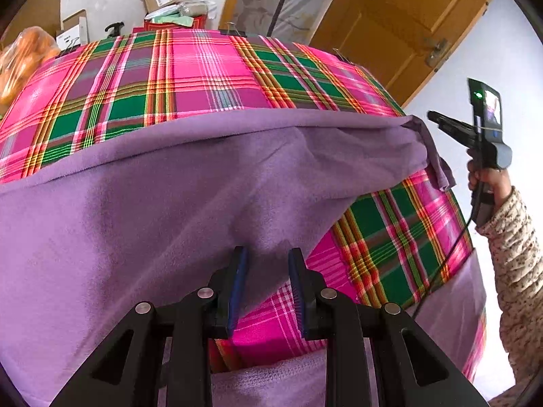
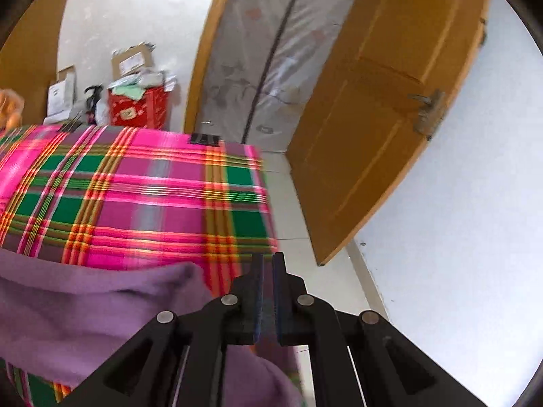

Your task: Fold clothes

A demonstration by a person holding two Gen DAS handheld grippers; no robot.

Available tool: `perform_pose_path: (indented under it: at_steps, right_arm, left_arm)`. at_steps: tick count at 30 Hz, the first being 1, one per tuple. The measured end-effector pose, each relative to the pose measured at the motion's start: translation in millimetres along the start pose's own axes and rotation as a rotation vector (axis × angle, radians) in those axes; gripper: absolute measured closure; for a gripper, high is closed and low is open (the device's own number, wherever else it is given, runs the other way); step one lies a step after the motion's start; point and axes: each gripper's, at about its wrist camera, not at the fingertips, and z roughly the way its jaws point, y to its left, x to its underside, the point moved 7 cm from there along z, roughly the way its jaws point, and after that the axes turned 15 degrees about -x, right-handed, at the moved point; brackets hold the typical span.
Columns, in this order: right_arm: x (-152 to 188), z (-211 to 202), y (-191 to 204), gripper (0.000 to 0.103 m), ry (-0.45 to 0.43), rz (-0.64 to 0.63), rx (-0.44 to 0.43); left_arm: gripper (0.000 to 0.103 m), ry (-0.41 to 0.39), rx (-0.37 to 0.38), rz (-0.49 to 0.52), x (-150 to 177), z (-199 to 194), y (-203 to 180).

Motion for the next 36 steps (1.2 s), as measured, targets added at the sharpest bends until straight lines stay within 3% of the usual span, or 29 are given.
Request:
perform_pose_path:
  at_steps: [4,6,8,11,12,18,20,21,31,36]
  right_arm:
    - [19,-29,-5,0.096,-0.037,0.070,-0.151]
    - [34,-41,0,0.085,-0.034,0.090,-0.203]
    - [50,-48,8,0.068,-0.031,0.121,-0.295]
    - [72,-57,21,0.061,-0.026,0.173,-0.447]
    - [76,-56,26,0.061,-0.017,0.177,-0.463]
    - [91,-43,33,0.062,0.039,0.150,-0.335]
    - [94,-39,32,0.093,0.054,0.141,-0.275]
    - [93,-39,29,0.095,0.051,0.144,-0.255]
    - [39,-35,-27,0.097,-0.082,0.184,-0.070]
    - [24,-15,-48,0.097,-0.053,0.159,0.058]
  left_arm:
    - [0.077,-0.002,0.002,-0.002,0,0,0]
    - [0.077,0.000,0.007,-0.009,0,0,1]
    - [0.077,0.001,0.010,-0.014,0,0,2]
    - [0.077,0.000,0.014,-0.022,0,0,2]
    - [0.077,-0.001,0.015,-0.024,0,0,2]
    - [0.077,-0.008,0.019,-0.027,1,0,2]
    - [0.077,-0.009,0.021,-0.030,1,0,2]
    - [0.077,-0.009,0.021,-0.030,1,0,2]
    - [0.077,-0.018,0.015,-0.020,2,0,0]
    - [0.077,-0.019,0.020,-0.024,2,0,0]
